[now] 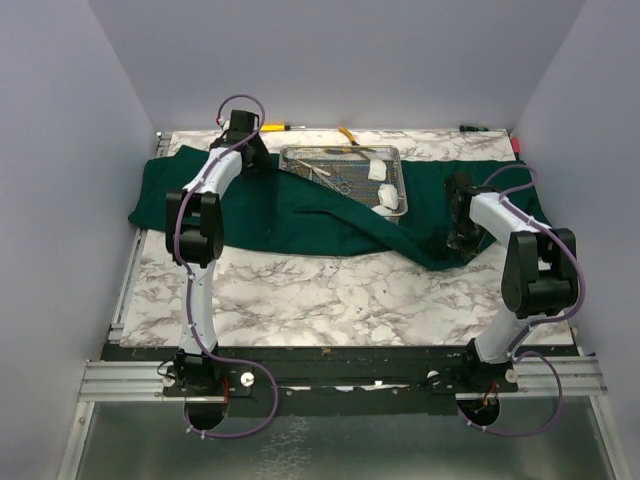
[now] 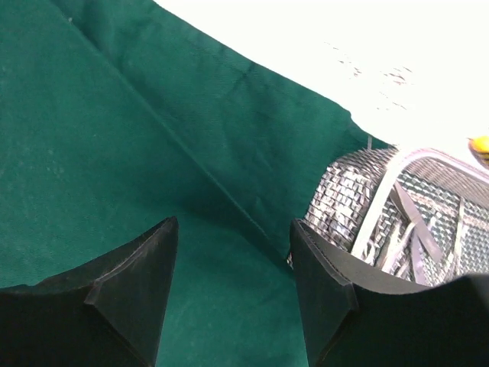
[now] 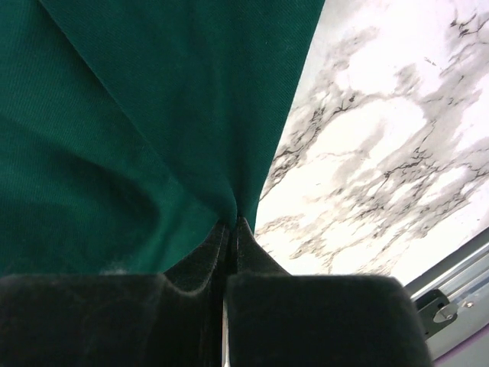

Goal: Open and lay out the surgical kit
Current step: Open the surgical kit at the center of the board.

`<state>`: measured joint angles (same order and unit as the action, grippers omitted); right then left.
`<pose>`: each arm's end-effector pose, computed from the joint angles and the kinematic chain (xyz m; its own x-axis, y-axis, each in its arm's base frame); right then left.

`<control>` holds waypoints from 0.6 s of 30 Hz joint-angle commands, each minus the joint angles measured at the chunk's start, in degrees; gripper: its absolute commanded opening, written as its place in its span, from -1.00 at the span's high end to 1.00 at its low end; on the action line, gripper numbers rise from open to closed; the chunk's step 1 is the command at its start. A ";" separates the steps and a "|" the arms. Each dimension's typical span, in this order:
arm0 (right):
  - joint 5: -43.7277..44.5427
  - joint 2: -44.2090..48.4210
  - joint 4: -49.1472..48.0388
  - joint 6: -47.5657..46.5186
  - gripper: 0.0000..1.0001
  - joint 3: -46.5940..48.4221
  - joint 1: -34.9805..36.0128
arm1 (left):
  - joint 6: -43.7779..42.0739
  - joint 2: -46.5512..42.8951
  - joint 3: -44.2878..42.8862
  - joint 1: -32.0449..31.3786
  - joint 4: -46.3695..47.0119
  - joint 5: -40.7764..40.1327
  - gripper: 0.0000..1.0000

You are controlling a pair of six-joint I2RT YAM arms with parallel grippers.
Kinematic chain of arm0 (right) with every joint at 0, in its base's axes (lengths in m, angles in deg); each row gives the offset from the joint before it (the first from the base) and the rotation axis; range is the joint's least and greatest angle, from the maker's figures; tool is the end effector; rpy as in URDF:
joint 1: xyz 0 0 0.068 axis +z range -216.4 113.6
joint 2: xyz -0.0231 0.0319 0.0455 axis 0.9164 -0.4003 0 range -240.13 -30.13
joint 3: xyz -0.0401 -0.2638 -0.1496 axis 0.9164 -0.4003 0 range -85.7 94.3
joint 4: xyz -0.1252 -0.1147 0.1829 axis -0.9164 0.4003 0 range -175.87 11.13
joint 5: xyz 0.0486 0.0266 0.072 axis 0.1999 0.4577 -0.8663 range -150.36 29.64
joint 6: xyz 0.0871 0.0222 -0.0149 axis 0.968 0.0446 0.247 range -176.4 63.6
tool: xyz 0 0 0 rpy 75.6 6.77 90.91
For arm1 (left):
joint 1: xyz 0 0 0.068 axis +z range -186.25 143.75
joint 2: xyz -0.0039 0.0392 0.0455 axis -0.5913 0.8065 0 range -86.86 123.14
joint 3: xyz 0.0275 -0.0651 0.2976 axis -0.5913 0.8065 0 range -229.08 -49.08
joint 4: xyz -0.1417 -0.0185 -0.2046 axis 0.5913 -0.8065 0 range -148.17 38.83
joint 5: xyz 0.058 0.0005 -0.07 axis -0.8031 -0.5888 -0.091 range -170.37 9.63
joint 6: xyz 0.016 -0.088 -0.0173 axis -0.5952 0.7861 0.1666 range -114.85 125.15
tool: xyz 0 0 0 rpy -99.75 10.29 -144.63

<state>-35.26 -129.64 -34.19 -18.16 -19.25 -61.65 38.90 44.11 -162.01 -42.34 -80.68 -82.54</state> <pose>0.3120 -0.0088 0.1838 -0.8019 0.4957 -0.3335 0.5857 0.7624 -0.2751 0.5570 -0.0562 0.2088 -0.6549 -0.4885 -0.5765 -0.3407 0.8719 -0.3517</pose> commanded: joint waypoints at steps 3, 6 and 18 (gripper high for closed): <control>-1.88 2.49 -0.68 2.79 0.99 -1.44 -0.11 | 6.82 2.62 -0.27 -0.35 2.05 -14.78 -0.25; -1.32 3.03 -0.55 3.21 0.99 -2.06 -0.10 | 7.35 3.08 -0.37 -0.39 2.16 -16.50 -0.22; 0.69 6.42 -0.26 3.79 0.99 -3.92 -2.07 | 5.99 1.15 1.57 0.76 1.93 -15.55 1.00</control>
<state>-36.03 -126.07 -34.98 -15.36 -22.70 -62.50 45.57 47.44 -162.09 -42.25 -79.15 -96.55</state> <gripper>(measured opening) 0.008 0.009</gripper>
